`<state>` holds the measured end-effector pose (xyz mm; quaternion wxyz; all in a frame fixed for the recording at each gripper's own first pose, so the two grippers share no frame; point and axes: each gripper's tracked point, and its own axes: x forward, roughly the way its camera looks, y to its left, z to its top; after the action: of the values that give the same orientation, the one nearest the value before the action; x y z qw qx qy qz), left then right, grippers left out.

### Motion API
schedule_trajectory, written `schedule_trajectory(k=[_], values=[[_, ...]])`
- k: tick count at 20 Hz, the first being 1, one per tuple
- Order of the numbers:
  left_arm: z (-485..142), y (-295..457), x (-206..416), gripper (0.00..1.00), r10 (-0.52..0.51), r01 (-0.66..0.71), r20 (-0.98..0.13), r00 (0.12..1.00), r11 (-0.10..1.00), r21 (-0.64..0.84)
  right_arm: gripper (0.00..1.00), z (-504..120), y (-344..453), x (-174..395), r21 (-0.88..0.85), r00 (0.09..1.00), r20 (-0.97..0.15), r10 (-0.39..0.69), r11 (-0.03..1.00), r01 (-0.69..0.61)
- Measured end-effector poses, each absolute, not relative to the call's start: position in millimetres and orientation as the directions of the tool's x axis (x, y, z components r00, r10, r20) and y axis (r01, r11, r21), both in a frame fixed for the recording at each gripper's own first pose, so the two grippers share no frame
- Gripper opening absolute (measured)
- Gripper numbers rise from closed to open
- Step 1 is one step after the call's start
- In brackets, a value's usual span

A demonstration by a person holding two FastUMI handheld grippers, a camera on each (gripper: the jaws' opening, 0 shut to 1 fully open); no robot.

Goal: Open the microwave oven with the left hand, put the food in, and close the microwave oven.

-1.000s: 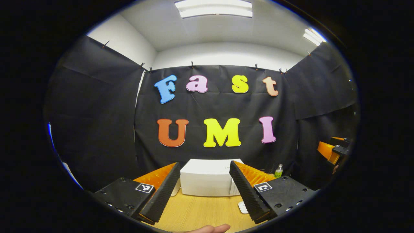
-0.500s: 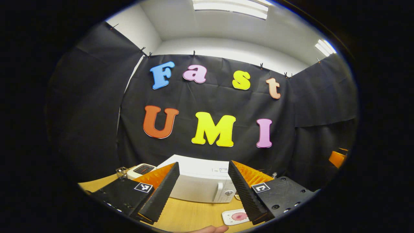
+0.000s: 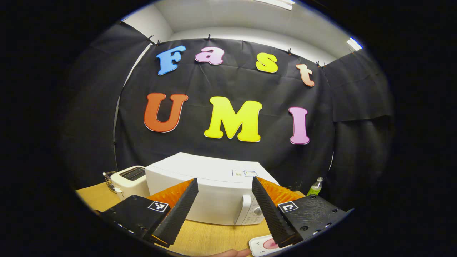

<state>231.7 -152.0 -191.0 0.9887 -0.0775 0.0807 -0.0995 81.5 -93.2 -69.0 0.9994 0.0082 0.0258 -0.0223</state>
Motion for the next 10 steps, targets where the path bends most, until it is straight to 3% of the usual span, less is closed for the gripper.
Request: schedule_trajectory(k=[4,10], values=[[-244.3,-193.8,250.2,0.95,-0.272,0.243,-0.199,0.941,0.957,-0.158,1.0,-82.8,-102.1,91.2,0.02,0.997,-0.06,-0.04,0.999,0.041],[-310.3,-227.7,275.6,0.95,-0.27,0.242,-0.271,0.924,0.961,-0.135,1.0,-108.0,-120.6,103.1,0.011,0.994,-0.095,-0.045,0.999,0.047]])
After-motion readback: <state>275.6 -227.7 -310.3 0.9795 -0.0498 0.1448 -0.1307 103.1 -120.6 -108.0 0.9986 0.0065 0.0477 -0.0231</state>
